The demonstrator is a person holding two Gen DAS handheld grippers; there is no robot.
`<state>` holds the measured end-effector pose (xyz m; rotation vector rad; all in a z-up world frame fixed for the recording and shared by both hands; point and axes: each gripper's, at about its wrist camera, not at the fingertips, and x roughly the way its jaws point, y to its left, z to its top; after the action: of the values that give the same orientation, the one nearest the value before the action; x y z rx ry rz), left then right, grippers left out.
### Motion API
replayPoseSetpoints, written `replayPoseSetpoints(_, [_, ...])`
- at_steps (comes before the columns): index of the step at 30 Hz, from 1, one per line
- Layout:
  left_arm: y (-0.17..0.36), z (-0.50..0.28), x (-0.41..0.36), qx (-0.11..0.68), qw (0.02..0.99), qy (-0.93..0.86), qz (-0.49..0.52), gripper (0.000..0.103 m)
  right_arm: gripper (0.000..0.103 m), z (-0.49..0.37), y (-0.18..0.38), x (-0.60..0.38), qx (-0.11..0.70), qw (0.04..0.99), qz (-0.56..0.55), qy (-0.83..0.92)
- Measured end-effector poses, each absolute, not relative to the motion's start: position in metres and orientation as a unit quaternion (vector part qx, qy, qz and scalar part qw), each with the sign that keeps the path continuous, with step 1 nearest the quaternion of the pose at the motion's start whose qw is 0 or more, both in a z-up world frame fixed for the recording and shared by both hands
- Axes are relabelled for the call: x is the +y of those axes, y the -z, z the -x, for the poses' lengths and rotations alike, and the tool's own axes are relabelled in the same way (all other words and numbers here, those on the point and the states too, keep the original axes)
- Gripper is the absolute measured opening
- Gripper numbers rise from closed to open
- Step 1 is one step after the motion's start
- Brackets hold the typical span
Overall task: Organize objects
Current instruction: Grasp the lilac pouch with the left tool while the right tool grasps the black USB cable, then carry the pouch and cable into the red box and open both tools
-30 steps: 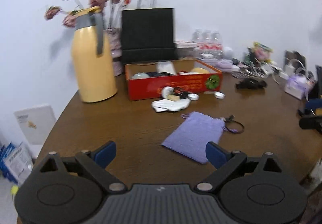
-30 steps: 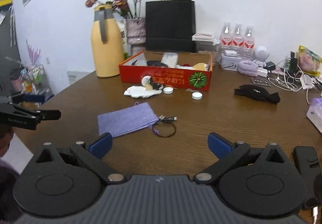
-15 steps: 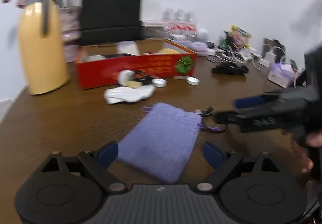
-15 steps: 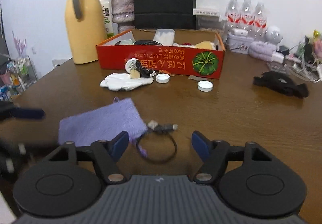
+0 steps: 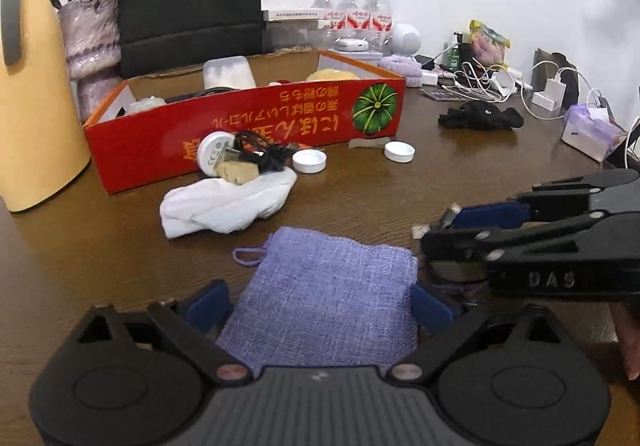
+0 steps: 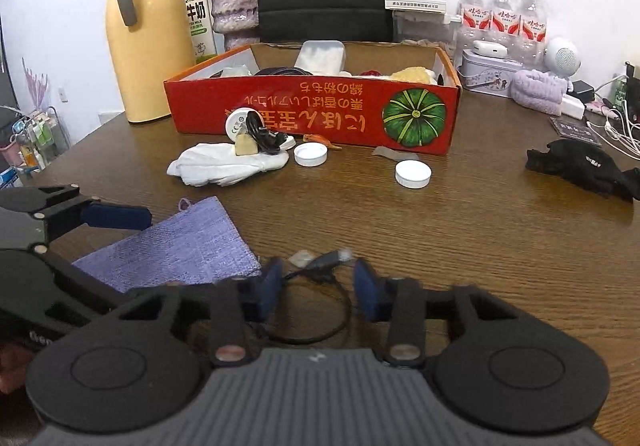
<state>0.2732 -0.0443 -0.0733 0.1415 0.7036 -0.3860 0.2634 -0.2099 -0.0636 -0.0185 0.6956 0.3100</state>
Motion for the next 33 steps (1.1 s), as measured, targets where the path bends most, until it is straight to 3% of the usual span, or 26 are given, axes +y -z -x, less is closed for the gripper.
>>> replayPoseSetpoints(1, [0.073,-0.272,-0.045,0.34,0.918,0.191,-0.075,0.088,0.028,-0.264,0.063,-0.209,0.342,0.928,0.008,-0.149])
replayPoseSetpoints(2, [0.072,-0.27,-0.046,0.336,0.918,0.196,-0.075,0.081,0.014,-0.264,0.063,-0.208,0.343,0.928,0.012,-0.148])
replayPoseSetpoints(3, [0.07,-0.266,-0.048,0.333,0.919,0.199,-0.076,0.065,0.01,-0.263,0.063,-0.207,0.342,0.928,0.013,-0.145])
replayPoseSetpoints(6, [0.066,-0.256,-0.052,0.328,0.922,0.192,-0.073,0.024,0.01,-0.259,0.065,-0.211,0.339,0.93,-0.01,-0.14])
replayPoseSetpoints(7, [0.066,-0.251,-0.052,0.329,0.922,0.191,-0.072,0.014,0.01,-0.256,0.064,-0.211,0.34,0.93,-0.013,-0.139])
replayPoseSetpoints(8, [0.065,-0.246,-0.051,0.333,0.922,0.184,-0.066,0.011,0.01,-0.253,0.063,-0.212,0.34,0.93,-0.018,-0.138])
replayPoseSetpoints(23, [0.0,-0.163,-0.013,0.262,0.956,0.131,-0.015,0.009,0.01,-0.157,0.025,-0.236,0.278,0.946,-0.093,-0.141])
replayPoseSetpoints(28, [-0.017,-0.179,-0.006,0.248,0.959,0.136,-0.008,0.009,0.01,-0.16,0.005,-0.244,0.251,0.955,-0.084,-0.134])
replayPoseSetpoints(33, [-0.055,-0.247,0.013,0.214,0.969,0.125,0.009,0.009,0.01,-0.206,-0.034,-0.249,0.204,0.967,-0.045,-0.146])
